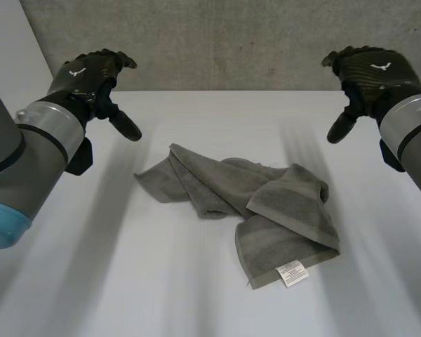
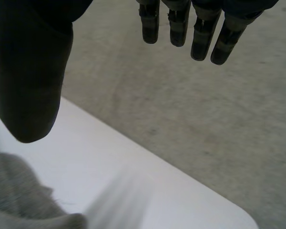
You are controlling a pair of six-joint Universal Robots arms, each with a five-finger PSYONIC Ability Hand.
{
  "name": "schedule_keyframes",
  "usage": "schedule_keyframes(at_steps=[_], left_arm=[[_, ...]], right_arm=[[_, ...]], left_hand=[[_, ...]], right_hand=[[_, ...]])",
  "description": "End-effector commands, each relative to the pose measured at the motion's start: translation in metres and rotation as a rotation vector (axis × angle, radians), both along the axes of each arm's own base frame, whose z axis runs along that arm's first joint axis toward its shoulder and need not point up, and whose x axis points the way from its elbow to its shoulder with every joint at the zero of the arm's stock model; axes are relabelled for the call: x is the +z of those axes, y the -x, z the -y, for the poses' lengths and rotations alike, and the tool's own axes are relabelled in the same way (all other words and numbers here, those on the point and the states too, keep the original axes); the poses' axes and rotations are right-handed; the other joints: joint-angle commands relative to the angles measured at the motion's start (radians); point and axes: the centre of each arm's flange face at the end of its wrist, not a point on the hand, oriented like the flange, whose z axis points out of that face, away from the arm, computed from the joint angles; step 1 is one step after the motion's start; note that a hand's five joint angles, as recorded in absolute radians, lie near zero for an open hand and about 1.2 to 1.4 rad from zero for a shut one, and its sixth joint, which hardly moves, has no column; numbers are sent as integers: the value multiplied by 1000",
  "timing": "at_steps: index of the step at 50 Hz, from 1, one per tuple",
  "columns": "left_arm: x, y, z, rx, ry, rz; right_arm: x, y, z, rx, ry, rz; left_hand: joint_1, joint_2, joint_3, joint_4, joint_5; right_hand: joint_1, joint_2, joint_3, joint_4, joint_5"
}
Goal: Fold the towel.
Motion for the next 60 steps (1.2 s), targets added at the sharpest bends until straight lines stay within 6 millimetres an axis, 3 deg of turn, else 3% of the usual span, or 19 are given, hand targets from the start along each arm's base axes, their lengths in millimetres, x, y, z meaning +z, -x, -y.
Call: schedule_keyframes(at_steps=[1, 8, 10, 16, 20, 27, 28, 33, 35, 41, 47, 49, 53, 54, 55, 56, 57, 58, 60], left_arm=[[-28, 19, 16, -77, 3, 12], [-69, 49, 30, -321, -24, 77], [-92, 62, 39, -404, -36, 113], [-123, 74, 53, -440, -37, 173], [-147, 84, 62, -462, -17, 247], [-185, 98, 56, -517, -31, 342], [-185, 98, 56, -517, -31, 342], [-195, 99, 55, -529, -7, 405], [-199, 99, 58, -515, 3, 429], [-209, 97, 66, -459, -6, 452], [-212, 97, 67, -453, -8, 454], [-208, 97, 67, -447, -6, 458], [-193, 92, 68, -416, -7, 478], [-174, 90, 68, -387, 17, 487], [-174, 90, 68, -387, 17, 487], [-153, 88, 69, -360, 59, 486], [-129, 84, 72, -325, 101, 477], [-129, 84, 72, -325, 102, 477], [-76, 77, 75, -258, 211, 439]], right_arm=[[-27, -20, -31, 285, -98, -216], [-65, -28, -36, 375, -177, -379], [-82, -32, -36, 364, -206, -420], [-121, -47, -30, 299, -187, -469], [-135, -53, -29, 278, -155, -477], [-164, -52, -33, 281, -137, -607], [-164, -52, -33, 281, -137, -607], [-150, -50, -26, 259, -80, -619], [-141, -50, -25, 256, -58, -607], [-127, -50, -30, 280, -33, -585], [-127, -50, -30, 284, -31, -582], [-126, -53, -32, 307, -27, -576], [-118, -59, -31, 345, 8, -547], [-107, -63, -27, 357, 49, -516], [-89, -68, -22, 356, 103, -469], [-89, -68, -22, 356, 104, -469], [-64, -72, -15, 337, 173, -393], [-64, -72, -15, 337, 174, -393], [-14, -73, 11, 271, 316, -203]], left_hand=[[-85, -55, -44, -52, -50], [-85, -55, -44, -52, -50], [-85, -55, -44, -52, -50], [-85, -55, -44, -52, -50], [-76, -46, -44, -52, -41], [35, 65, -44, -52, 70], [36, 66, -44, -52, 71], [332, 363, -44, -52, 367], [563, 593, -44, -52, 598], [623, 653, -44, -52, 658], [867, 897, -44, -52, 902], [966, 996, -44, -52, 1001], [981, 1011, -44, -52, 1016], [984, 1014, -44, -52, 1019], [984, 1014, -44, -52, 1019], [993, 1023, -44, -52, 1028], [999, 1029, -44, -52, 1034], [999, 1029, -44, -52, 1034], [999, 1029, -44, -52, 1034]], right_hand=[[-59, -81, -6, -7, -62], [-59, -81, -6, -7, -62], [-59, -81, -6, -7, -62], [-59, -81, -6, -7, -62], [-59, -81, -6, -7, -62], [38, 17, -6, -7, 35], [39, 18, -6, -7, 36], [777, 756, -6, -7, 774], [849, 827, -6, -7, 846], [858, 837, -6, -7, 855], [894, 872, -6, -7, 891], [1077, 1056, -6, -7, 1074], [1163, 1141, -6, -7, 1160], [1163, 1141, -6, -7, 1160], [1163, 1141, -6, -7, 1160], [1163, 1141, -6, -7, 1160], [1163, 1141, -6, -7, 1160], [1163, 1141, -6, -7, 1160], [1163, 1141, -6, -7, 1160]])
